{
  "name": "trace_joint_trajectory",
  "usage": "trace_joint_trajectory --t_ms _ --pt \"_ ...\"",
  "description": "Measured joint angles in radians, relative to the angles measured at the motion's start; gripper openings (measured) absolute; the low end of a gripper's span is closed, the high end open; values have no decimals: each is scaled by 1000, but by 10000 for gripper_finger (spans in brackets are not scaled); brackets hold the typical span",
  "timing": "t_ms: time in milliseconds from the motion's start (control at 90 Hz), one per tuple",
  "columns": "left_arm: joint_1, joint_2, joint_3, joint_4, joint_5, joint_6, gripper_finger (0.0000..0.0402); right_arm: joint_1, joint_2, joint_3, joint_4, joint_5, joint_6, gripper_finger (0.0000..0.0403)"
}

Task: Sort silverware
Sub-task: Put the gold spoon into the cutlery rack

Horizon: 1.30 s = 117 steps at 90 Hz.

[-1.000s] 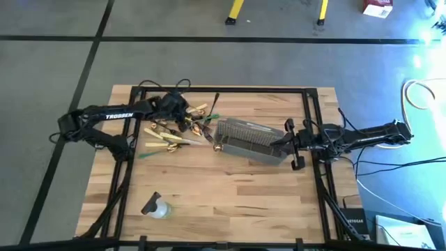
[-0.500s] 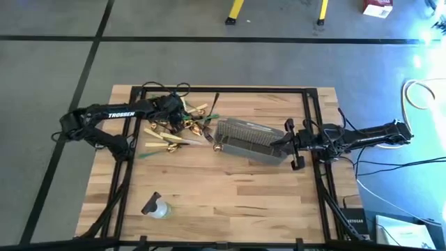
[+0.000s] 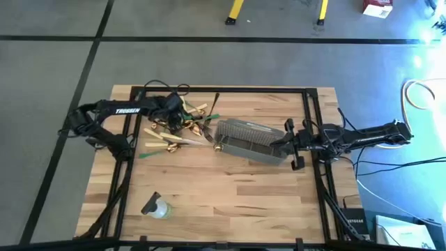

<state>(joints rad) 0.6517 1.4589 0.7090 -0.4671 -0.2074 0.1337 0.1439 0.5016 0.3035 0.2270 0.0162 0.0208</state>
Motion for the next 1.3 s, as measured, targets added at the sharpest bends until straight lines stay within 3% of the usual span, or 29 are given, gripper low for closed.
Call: trace_joint_trajectory --t_ms 378,744,1133,1300 --pt "6 37 2 23 17 53 156 0 0 0 -13 0 -1 0" --pt "32 37 1 21 66 92 8 0 0 0 -15 -1 -1 0" --pt "10 36 1 -7 62 77 0 0 0 0 -15 -1 -1 0" --pt "-23 37 44 -95 64 17 0 0 0 0 -16 -1 -1 0"
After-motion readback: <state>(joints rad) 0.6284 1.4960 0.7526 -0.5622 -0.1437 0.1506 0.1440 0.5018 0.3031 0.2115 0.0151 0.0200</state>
